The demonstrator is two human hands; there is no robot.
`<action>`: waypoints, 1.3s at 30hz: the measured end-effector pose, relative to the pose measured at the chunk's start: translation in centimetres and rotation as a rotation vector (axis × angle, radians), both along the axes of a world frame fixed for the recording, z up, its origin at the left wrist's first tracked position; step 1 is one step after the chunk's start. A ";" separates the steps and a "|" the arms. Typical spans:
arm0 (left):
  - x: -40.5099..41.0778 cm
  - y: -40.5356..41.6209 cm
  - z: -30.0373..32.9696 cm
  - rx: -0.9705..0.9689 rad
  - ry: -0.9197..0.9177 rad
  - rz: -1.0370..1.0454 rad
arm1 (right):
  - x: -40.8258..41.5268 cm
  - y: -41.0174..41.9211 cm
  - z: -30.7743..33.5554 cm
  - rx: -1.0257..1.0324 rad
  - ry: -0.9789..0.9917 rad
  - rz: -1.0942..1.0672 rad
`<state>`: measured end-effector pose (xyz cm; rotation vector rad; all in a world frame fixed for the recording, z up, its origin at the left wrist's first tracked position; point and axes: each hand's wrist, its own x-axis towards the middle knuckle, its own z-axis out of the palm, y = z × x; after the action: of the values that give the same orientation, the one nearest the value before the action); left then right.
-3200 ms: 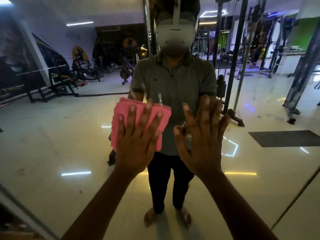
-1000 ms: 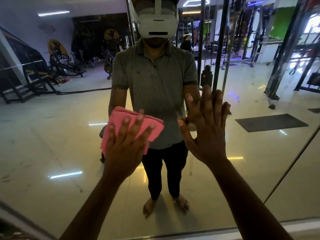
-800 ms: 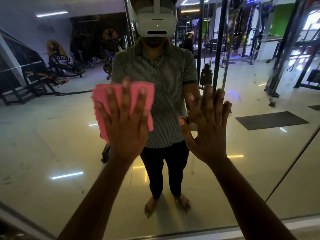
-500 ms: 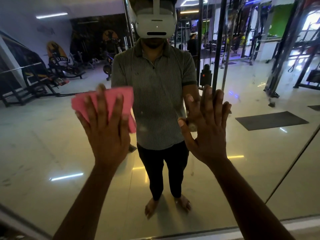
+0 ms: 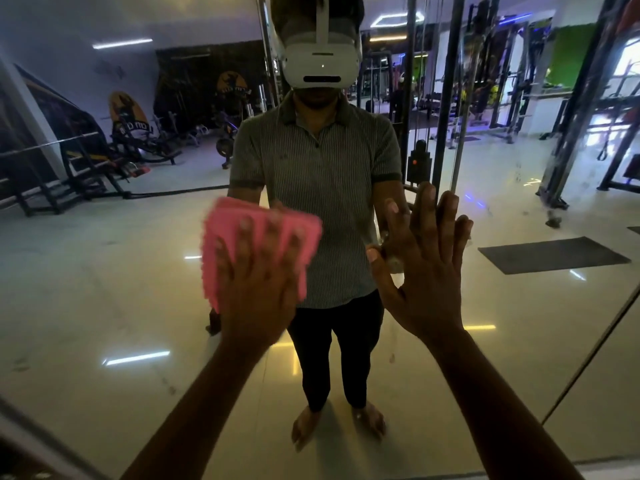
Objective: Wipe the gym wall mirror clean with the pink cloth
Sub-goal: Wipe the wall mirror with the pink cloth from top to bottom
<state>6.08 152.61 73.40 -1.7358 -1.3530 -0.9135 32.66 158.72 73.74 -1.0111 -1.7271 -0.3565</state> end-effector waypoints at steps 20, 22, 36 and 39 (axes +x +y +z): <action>-2.5 -0.1 -1.0 -0.068 0.047 0.031 | -4.4 -2.5 1.6 -0.017 0.072 0.029; -3.4 0.0 2.6 -0.017 -0.038 0.064 | -5.0 -2.4 2.1 -0.004 0.059 0.018; 1.5 2.7 12.7 0.120 -0.031 0.034 | -4.0 -2.4 1.3 -0.006 0.124 -0.008; 2.6 3.0 7.0 0.072 0.201 -0.048 | -3.4 -2.4 0.5 -0.036 0.155 -0.027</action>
<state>8.69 155.59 80.39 -1.7602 -1.1394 -0.7805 29.31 156.29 74.29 -1.0608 -1.5870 -0.2581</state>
